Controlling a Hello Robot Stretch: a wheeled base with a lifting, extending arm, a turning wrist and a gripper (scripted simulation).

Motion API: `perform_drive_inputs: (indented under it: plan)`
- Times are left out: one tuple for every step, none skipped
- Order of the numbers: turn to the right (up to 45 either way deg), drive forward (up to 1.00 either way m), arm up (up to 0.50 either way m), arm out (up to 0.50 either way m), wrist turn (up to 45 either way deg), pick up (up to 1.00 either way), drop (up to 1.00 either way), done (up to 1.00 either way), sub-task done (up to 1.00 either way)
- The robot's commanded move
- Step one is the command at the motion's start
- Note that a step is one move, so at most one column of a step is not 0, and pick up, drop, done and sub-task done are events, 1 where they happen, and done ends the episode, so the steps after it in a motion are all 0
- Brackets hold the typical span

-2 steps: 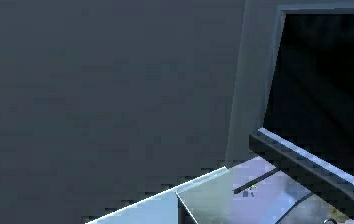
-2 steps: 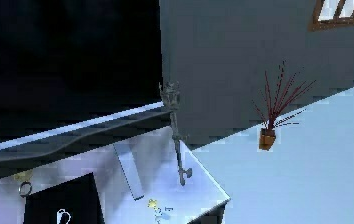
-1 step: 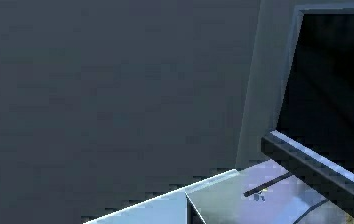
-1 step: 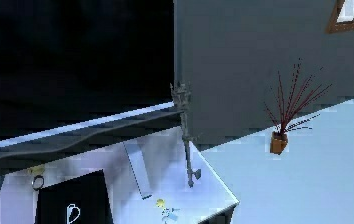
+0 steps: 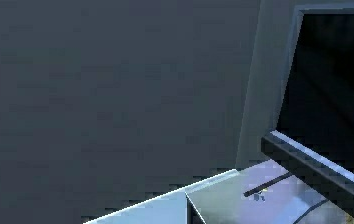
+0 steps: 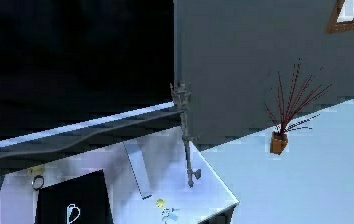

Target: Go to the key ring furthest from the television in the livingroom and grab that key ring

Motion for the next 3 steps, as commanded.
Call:
perform_drive_inputs:
  plan:
    - [0.0,0.00,0.28,0.00,0.0,0.00,0.00,0.00,0.00]
    - [0.0,0.00,0.00,0.10,0.0,0.00,0.00,0.00,0.00]
    - [0.0,0.00,0.00,0.00,45.0,0.00,0.00,0.00,0.00]
